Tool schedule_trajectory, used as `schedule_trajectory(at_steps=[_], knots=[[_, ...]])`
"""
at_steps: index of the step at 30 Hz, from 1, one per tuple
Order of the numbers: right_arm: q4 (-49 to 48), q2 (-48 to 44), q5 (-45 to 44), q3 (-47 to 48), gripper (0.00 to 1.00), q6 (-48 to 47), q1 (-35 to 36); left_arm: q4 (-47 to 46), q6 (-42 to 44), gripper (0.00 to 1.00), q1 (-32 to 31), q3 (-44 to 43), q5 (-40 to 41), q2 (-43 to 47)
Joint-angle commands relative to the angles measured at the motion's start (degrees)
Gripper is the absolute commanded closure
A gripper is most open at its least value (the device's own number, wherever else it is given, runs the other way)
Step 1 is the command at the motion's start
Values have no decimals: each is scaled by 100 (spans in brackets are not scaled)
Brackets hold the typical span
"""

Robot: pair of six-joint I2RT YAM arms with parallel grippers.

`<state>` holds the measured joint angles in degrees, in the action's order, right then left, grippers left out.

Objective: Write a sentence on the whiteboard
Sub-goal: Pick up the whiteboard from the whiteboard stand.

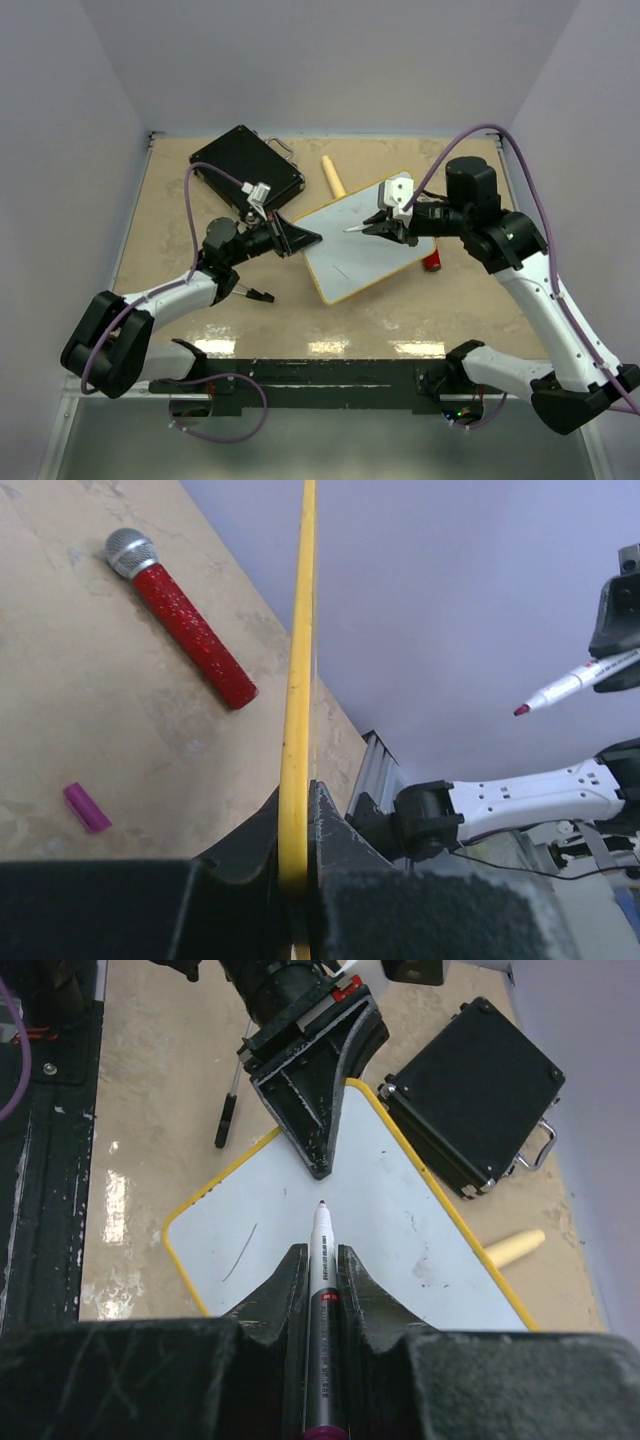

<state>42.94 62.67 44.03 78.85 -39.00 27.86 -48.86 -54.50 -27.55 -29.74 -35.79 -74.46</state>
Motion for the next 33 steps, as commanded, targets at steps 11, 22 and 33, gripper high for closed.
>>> schedule_trajectory(at_steps=[11,22,33], knots=[[1366,-10,720,482,100,-1232,-175,-678,-167,100,-655,302,845,748],[1393,421,1582,500,100,-1312,-509,184,326,100,-681,574,1188,1433],[338,359,818,394,100,77,-27,896,449,100,-690,293,1478,1741]])
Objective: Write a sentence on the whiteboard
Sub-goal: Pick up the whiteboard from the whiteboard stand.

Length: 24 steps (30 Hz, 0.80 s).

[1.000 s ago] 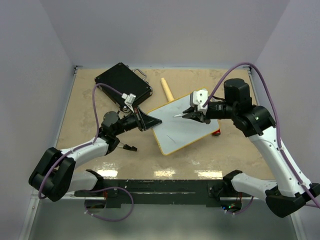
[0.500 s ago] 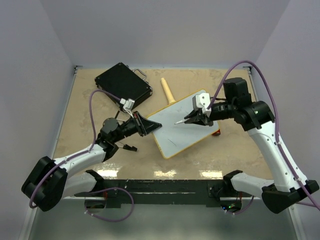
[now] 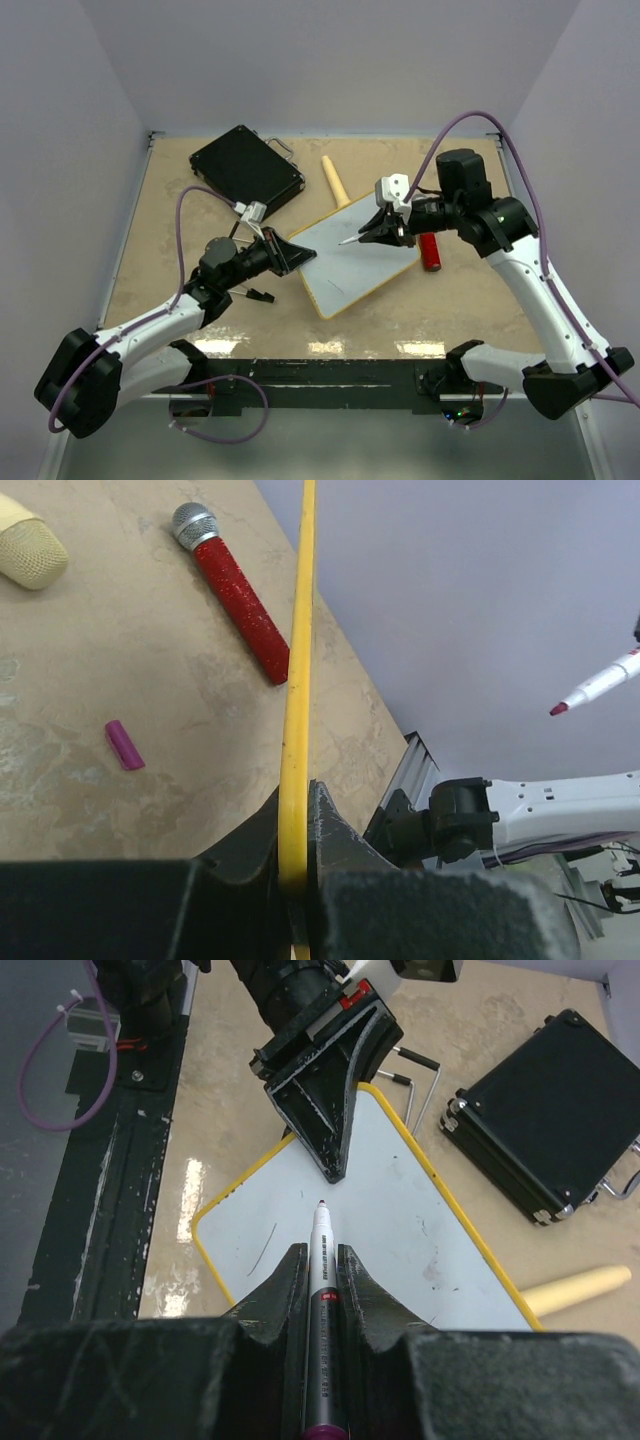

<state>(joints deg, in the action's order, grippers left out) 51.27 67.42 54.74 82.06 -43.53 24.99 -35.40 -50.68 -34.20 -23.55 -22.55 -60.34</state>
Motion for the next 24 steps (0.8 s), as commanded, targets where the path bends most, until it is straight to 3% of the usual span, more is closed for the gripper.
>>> schedule_trajectory(at_steps=[1,13,24], knots=[[-521,-106,-288,99,100,538,304,-477,-3,100,-26,-317,163,356],[-223,-141,1,-41,100,-102,357,-758,128,100,-26,-510,-162,101],[-696,-115,-112,-164,100,424,225,-1144,-65,100,-26,-334,-154,13]])
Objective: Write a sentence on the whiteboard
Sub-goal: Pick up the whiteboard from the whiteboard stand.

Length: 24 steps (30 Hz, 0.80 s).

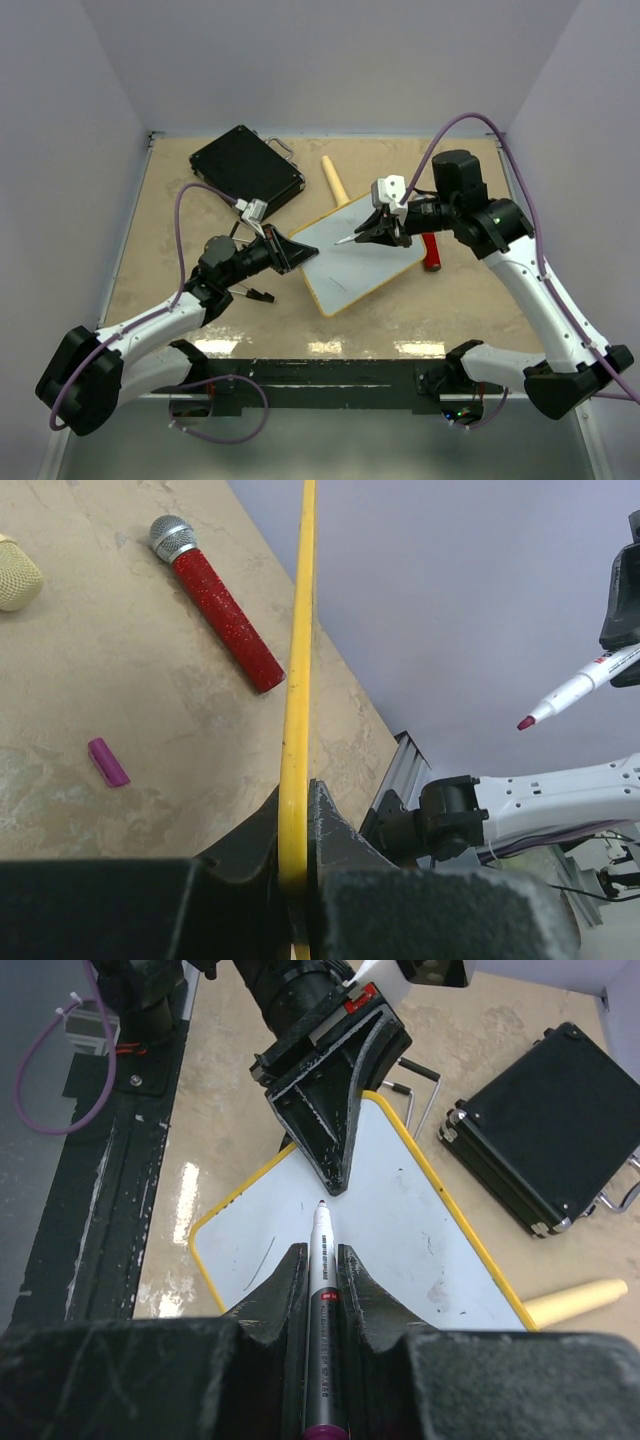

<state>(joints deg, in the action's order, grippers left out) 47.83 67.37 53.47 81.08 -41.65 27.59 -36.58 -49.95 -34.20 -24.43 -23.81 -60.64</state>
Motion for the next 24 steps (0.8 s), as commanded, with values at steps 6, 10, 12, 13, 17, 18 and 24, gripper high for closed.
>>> schedule_trajectory(at_steps=[6,10,12,13,17,18,24], knots=[[-643,-198,-152,-277,100,324,9,-948,-76,100,-26,-247,43,8],[-775,-216,-188,-373,100,316,62,-948,-58,100,-17,-256,123,35],[-680,-251,-109,-461,100,132,53,-965,-93,100,-26,-247,123,26],[-662,-268,-39,-496,100,-9,62,-974,-102,100,-26,-247,114,26],[-495,-374,128,-514,100,-247,62,-974,-85,100,-26,-238,96,0],[-433,-383,137,-505,100,-299,62,-991,-85,100,-26,-238,96,-9],[-450,-348,216,-549,100,-300,53,-1079,-137,100,-26,-194,44,-44]])
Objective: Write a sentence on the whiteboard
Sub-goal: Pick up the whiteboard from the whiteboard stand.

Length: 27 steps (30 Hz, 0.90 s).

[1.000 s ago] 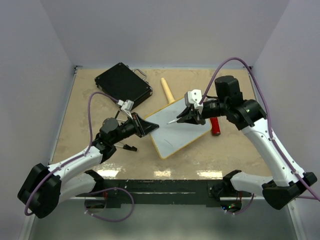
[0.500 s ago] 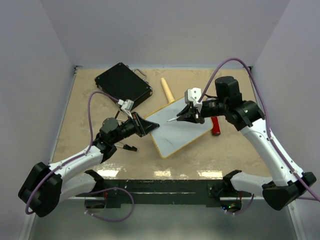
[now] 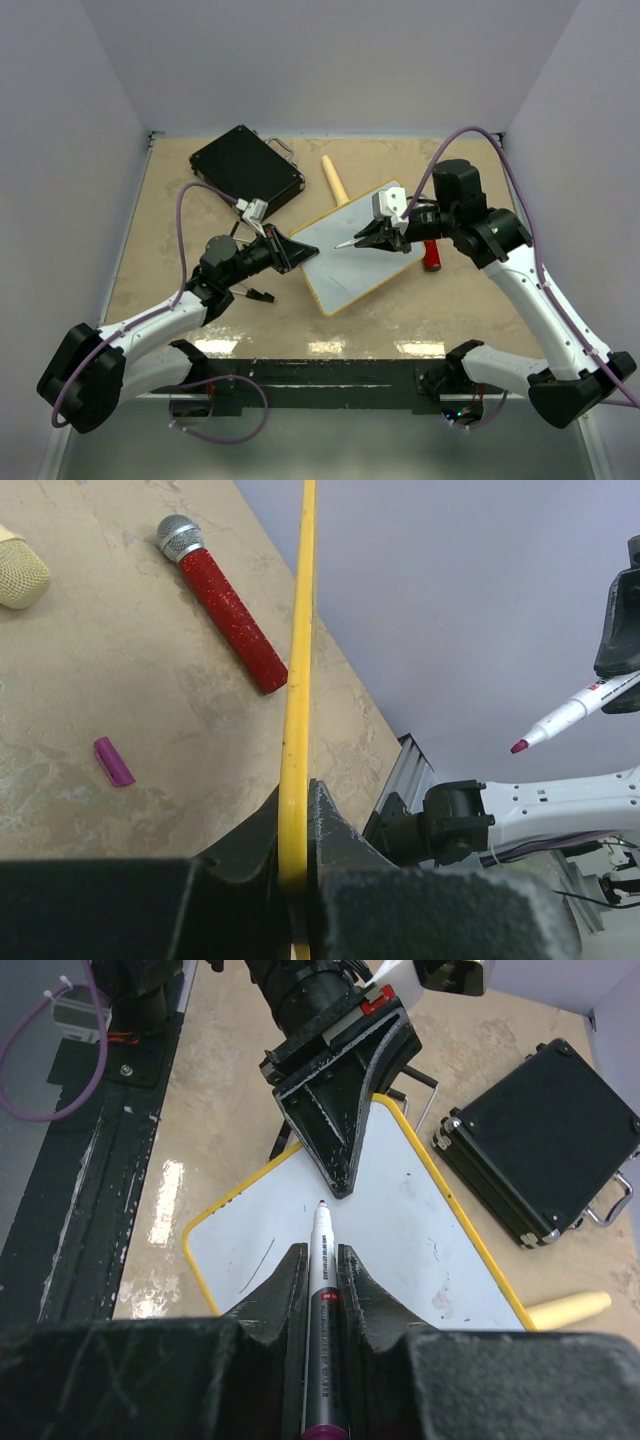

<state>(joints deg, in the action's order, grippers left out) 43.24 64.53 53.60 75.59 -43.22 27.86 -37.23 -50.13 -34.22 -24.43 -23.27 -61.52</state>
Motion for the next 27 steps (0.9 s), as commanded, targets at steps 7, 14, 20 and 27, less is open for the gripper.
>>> schedule_trajectory(at_steps=[7,14,20,27], knots=[[-176,-81,150,-167,100,-20,-35,-1181,-190,100,-24,-98,6,-18],[-474,-20,238,-229,100,191,-96,-1417,-251,100,-24,-80,-2,-167],[-677,-2,238,-396,100,288,-105,-1717,-375,100,-24,-62,-64,-308],[-589,-81,81,-353,100,201,-114,-1700,-357,100,-32,-115,-46,-335]])
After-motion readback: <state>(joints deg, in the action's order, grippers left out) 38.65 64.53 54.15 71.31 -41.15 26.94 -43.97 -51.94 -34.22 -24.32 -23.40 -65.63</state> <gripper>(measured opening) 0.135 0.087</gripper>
